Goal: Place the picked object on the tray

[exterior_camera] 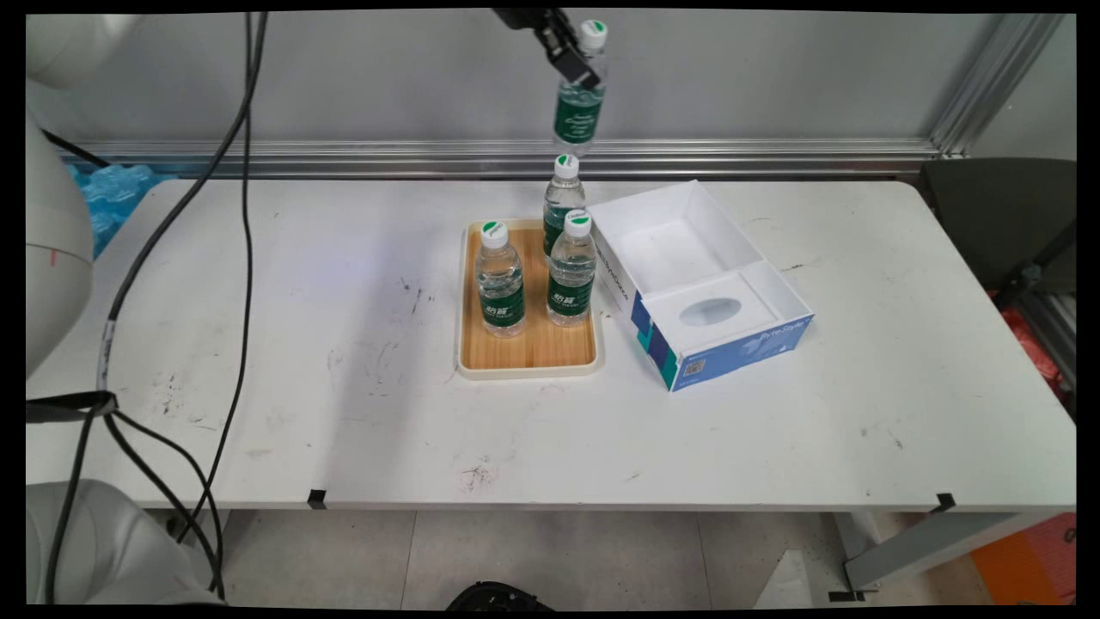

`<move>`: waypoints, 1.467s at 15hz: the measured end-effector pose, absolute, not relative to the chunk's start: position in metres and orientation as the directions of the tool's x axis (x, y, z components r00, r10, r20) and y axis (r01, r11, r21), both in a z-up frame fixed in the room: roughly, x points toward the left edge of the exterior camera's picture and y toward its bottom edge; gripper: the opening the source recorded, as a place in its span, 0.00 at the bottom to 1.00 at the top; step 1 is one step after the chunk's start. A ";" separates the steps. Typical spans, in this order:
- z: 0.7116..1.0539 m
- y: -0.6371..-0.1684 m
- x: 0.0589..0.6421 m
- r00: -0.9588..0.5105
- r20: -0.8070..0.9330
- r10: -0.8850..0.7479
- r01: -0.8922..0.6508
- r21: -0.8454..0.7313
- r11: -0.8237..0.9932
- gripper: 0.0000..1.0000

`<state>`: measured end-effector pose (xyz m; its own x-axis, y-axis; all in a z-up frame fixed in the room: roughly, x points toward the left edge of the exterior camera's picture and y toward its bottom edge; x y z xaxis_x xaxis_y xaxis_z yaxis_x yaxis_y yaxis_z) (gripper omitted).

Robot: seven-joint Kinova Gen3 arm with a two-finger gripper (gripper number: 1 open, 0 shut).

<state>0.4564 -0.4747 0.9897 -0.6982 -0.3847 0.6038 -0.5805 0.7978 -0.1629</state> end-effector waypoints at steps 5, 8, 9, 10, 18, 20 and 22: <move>0.982 -0.443 0.483 -0.694 0.578 -0.430 -0.610 -0.154 0.777 0.00; 0.973 -0.420 0.494 -0.698 0.563 -0.443 -0.613 -0.150 0.776 0.00; 0.969 -0.412 0.497 -0.699 0.558 -0.448 -0.614 -0.146 0.776 0.00; 0.965 -0.406 0.500 -0.699 0.555 -0.450 -0.613 -0.142 0.777 0.00; 0.931 -0.377 0.509 -0.689 0.573 -0.443 -0.602 -0.114 0.790 0.00; 0.919 -0.374 0.510 -0.681 0.588 -0.436 -0.597 -0.102 0.796 0.00; 0.906 -0.372 0.511 -0.674 0.602 -0.427 -0.590 -0.091 0.802 0.00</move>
